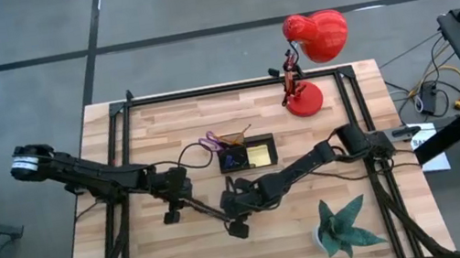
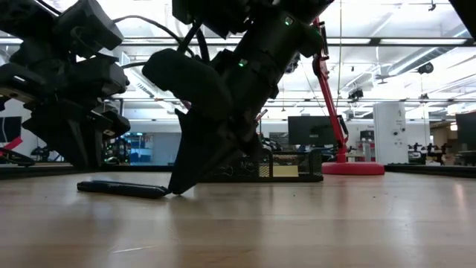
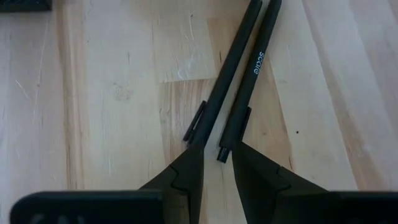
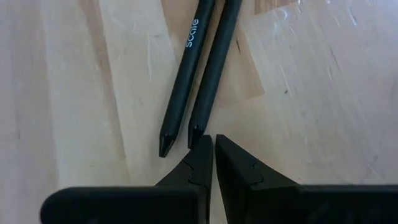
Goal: Pick and place office supplies into organizer
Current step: Put the top black pen into the black desk organizer
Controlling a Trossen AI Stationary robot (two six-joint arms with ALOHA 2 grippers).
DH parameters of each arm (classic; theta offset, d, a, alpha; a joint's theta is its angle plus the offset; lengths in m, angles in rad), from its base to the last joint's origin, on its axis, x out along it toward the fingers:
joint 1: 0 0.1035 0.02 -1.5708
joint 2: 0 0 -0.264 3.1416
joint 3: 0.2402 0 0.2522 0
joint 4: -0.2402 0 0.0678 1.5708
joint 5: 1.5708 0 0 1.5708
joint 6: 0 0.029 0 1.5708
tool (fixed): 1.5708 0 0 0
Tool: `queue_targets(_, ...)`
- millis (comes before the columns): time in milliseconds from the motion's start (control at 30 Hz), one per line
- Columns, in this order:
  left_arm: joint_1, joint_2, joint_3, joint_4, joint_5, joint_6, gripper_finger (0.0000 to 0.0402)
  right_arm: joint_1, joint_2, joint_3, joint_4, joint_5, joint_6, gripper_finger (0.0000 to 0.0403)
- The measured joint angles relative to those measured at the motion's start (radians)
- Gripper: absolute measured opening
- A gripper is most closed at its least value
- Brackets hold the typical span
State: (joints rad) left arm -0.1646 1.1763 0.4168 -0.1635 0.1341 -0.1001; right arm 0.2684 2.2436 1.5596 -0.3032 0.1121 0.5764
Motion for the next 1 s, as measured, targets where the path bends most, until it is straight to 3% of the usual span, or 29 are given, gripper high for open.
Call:
queue_targets(300, 0.001, 0.0, 0.0, -0.002, 0.0, 0.001, 0.007, 0.0, -0.004, -0.007, -0.003, 0.01, 0.0, 0.0013)
queue_targets(467, 0.001, 0.0, -0.001, -0.002, 0.0, 0.002, 0.007, 0.007, -0.014, 0.034, -0.02, 0.124, -0.009, 0.0013)
queue_targets(1000, 0.001, 0.0, -0.009, 0.0, 0.0, 0.002, 0.007, 0.02, -0.001, 0.04, -0.007, 0.07, -0.004, 0.0013)
